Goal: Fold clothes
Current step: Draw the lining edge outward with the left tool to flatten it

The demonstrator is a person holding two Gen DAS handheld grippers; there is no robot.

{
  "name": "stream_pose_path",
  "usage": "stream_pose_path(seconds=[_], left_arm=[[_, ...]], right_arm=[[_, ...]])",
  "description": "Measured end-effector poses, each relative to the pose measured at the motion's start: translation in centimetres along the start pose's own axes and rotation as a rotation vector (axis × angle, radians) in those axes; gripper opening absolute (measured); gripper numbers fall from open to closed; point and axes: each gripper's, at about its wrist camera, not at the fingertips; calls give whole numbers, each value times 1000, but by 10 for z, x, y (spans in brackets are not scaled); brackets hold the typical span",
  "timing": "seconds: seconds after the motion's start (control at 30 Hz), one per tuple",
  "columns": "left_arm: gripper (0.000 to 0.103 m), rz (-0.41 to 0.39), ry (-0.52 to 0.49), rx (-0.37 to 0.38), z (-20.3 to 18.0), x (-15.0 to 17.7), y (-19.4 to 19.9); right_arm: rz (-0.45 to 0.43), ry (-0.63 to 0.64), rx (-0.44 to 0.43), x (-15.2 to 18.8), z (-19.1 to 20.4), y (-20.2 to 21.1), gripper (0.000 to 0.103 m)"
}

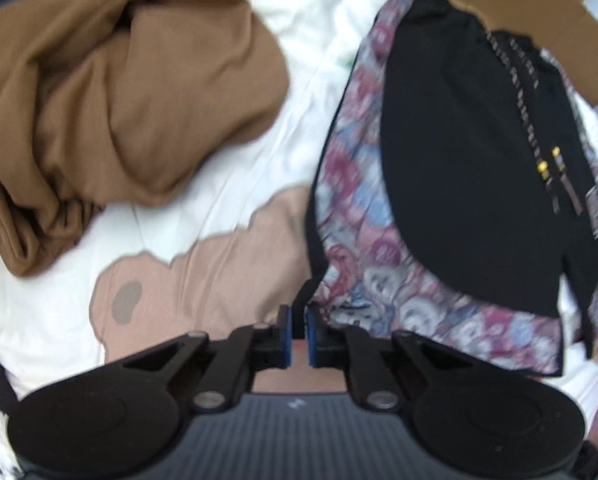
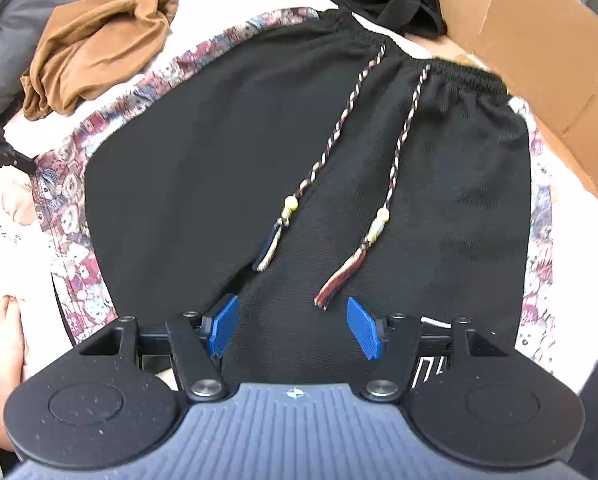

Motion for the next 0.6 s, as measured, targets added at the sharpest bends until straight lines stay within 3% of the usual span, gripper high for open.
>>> stream_pose_path(seconds=[0.3,0.6], left_arm=[[6,-23,-64,6,-55,-35,46],[6,-23,-126,1,-108,-40,70]], right_arm=[[-58,104,12,-18,28,50,65],[-112,148,-9,-25,48,84,65]])
Point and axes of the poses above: each gripper's, at about its wrist camera, not at the fingertips, and y roughly against the way its jaws point, z to its left, x to its underside, and after that the axes turned 10 degrees about z, right-handed
